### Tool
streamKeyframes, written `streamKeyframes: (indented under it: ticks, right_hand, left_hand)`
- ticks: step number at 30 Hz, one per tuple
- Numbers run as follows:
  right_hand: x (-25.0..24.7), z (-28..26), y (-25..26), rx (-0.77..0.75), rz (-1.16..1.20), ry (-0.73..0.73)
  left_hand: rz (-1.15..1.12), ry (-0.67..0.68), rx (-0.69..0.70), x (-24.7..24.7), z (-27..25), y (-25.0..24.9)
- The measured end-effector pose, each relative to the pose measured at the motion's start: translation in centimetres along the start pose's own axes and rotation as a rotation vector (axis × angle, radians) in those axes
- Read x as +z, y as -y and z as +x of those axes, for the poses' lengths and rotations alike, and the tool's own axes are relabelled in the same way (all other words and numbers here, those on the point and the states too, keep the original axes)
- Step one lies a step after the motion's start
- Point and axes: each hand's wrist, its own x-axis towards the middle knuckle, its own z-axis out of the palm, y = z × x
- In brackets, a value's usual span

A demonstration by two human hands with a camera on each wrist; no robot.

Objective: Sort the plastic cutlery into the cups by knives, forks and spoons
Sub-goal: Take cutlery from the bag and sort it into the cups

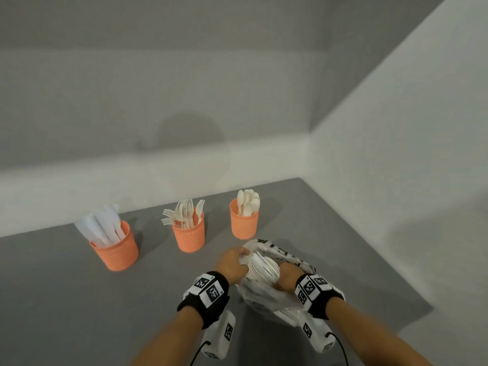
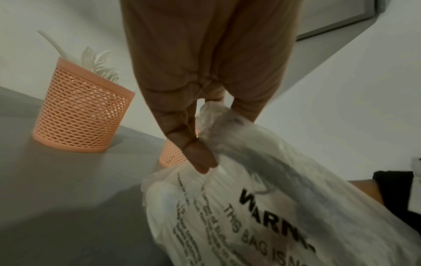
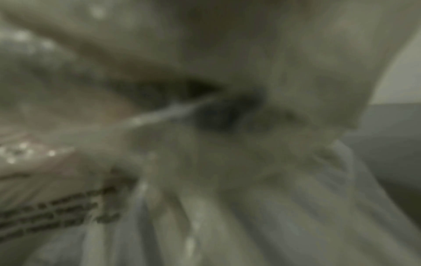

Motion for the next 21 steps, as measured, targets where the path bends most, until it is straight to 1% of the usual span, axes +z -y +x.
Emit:
streamKeyframes:
  ticks: [4, 9, 12, 13, 15, 18, 21]
  right_hand:
    - [-0.1, 0.1, -0.4, -0.029, 0.013, 0.003]
    - [-0.3, -0.2, -1.4, -0.110, 0.163, -0.067]
    - [-0.7, -0.7, -1.9, -0.149, 0.224, -0.061]
    - [-0.9, -0.8, -2.0, -0.140, 0.233, -0.055]
    - [-1.2, -1.0, -2.1, -0.131, 0.227, -0.045]
    - [-1.6, -1.4, -2.0, -0.113, 0.151, -0.042]
    - [-1.6, -1.9, -1.7, -0.113, 0.106, -0.030]
  left_hand:
    - [-0.019, -0.031, -0.009, 0.0, 0.1, -0.1]
    - [-0.031, -0.082, -0.017, 0.5, 0.2, -0.7]
    - [-0.014, -0.087, -0.035, 1.2, 0.2, -1.1]
    - [-0.011, -0.082, -0.043, 1.4, 0.2, -1.2]
    - [-0.023, -0.081, -0.063, 1.7, 0.3, -1.4]
    - [-0.042, -0.090, -0.085, 1.7, 0.6, -1.3]
    - [-0.053, -0.053, -0.072, 1.8, 0.6, -1.2]
